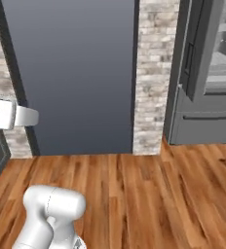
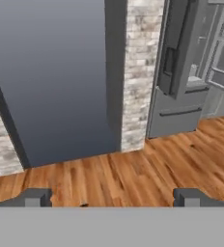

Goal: Take the cakes from the fridge and place them on the empty tray on the dining counter.

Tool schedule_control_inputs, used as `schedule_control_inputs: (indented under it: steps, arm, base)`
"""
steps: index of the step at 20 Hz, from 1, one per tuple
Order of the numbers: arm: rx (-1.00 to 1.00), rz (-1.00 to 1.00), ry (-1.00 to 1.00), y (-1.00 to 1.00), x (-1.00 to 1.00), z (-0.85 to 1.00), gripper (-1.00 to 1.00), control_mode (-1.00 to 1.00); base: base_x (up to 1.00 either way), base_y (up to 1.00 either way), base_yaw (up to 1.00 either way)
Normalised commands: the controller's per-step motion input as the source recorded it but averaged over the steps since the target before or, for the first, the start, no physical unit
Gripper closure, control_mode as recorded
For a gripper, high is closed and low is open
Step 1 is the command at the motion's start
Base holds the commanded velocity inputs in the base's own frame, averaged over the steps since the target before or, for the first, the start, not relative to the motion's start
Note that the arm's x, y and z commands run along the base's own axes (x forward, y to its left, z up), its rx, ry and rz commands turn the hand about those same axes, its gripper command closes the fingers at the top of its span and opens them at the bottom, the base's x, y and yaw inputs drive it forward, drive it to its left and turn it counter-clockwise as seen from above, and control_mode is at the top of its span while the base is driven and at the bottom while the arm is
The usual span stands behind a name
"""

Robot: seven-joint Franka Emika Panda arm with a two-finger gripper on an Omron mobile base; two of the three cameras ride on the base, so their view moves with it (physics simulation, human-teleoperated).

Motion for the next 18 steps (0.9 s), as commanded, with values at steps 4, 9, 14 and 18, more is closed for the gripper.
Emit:
schedule_control_inputs:
  steps: [4,9,14,18]
  arm:
    - [0.00,0.00,0.00,0.00,0.00,0.00,-1.00,1.00]
    - [0.00,0.00,0.00,0.00,0.00,0.00,-1.00,1.00]
    - [0.00,0.00,0.00,0.00,0.00,0.00,-1.00,1.00]
    - [0.00,0.00,0.00,0.00,0.00,0.00,-1.00,1.00]
  base:
    - [1.00,-0.41,0.65]
    - [0.40,-0.98,0.39]
    - [0.00,-1.00,0.13]
    - [-0.21,-1.00,0.00]
